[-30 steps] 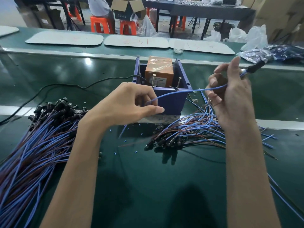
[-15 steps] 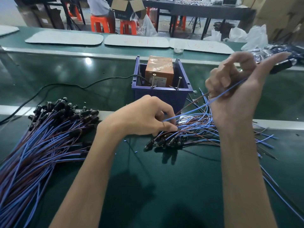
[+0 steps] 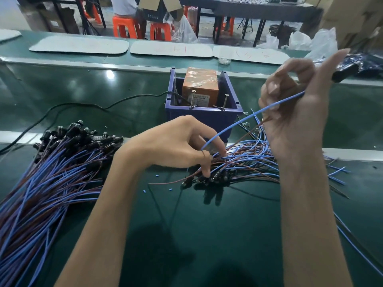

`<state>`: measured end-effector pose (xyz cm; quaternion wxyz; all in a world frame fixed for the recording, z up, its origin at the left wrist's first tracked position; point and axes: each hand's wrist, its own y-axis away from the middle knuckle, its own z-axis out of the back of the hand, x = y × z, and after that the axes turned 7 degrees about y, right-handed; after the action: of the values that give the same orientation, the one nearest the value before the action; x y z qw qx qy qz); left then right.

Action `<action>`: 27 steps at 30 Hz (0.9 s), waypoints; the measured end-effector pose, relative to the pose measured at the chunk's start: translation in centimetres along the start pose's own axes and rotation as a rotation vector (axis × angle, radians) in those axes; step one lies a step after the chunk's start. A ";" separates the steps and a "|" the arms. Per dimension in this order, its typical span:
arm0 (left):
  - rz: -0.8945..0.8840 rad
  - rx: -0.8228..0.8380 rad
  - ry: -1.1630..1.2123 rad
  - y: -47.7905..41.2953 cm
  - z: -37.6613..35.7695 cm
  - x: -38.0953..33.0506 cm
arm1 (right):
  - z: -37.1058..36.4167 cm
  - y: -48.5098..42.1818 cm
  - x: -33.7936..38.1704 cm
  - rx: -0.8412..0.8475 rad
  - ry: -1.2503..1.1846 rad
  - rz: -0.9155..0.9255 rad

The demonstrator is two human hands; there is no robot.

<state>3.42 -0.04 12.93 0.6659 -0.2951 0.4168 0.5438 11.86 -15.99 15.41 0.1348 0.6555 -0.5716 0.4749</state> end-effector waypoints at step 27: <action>-0.476 -0.623 -0.189 -1.3 -0.8 -0.3 | 1.6 0.4 -1.0 0.407 0.851 -0.217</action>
<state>4.47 -1.12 12.75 0.6875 -0.5198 0.0887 0.4993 12.34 -16.63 13.64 0.2743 0.4720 -0.2894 0.7863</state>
